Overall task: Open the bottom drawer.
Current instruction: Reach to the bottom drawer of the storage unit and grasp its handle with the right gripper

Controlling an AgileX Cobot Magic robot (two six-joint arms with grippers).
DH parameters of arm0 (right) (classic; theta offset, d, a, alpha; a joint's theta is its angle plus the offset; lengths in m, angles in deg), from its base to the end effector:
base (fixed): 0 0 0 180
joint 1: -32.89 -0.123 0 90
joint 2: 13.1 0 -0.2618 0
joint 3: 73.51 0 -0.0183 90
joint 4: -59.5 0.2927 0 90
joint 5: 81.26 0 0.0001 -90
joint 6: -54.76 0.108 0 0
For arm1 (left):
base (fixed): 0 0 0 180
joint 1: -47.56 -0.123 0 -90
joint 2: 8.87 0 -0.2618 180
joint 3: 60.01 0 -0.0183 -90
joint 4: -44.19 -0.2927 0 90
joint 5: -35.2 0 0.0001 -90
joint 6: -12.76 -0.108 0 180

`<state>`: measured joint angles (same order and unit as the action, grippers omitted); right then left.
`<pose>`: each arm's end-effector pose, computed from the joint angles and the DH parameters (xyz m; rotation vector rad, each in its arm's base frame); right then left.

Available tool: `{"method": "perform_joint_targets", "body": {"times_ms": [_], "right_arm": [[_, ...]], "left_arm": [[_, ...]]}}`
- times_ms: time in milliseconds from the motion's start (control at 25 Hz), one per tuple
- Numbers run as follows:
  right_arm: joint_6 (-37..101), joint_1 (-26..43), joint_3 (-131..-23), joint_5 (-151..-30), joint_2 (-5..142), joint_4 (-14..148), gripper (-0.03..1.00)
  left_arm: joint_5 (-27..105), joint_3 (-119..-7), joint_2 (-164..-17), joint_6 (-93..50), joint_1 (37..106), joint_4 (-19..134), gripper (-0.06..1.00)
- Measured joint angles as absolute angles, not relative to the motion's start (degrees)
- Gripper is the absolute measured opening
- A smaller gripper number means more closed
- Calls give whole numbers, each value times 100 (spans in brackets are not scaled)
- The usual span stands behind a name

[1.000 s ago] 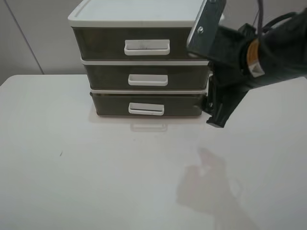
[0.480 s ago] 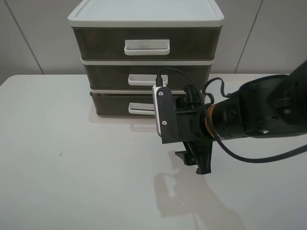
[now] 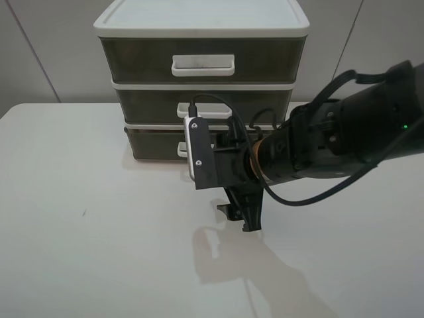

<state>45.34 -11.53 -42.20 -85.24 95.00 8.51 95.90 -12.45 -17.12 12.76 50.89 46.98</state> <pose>0.2556 0.2423 0.0766 -1.9537 1.5348 -0.1851 0.0689 -0.0086 0.2920 0.0616 2.0329 -0.0947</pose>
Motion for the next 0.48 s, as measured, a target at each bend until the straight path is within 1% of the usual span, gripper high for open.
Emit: {"method": "perform_joint_targets", "body": {"times_ms": [240, 480], "right_arm": [[3114, -1055, -4238, -7810, 9762, 2247, 79], [2698, -844, -4238, -6990, 10117, 3145, 79]], "left_arm": [[9590, -1245, -1712, 1276, 5089, 4698, 74], [9590, -1245, -1712, 1276, 5089, 4698, 74]]}}
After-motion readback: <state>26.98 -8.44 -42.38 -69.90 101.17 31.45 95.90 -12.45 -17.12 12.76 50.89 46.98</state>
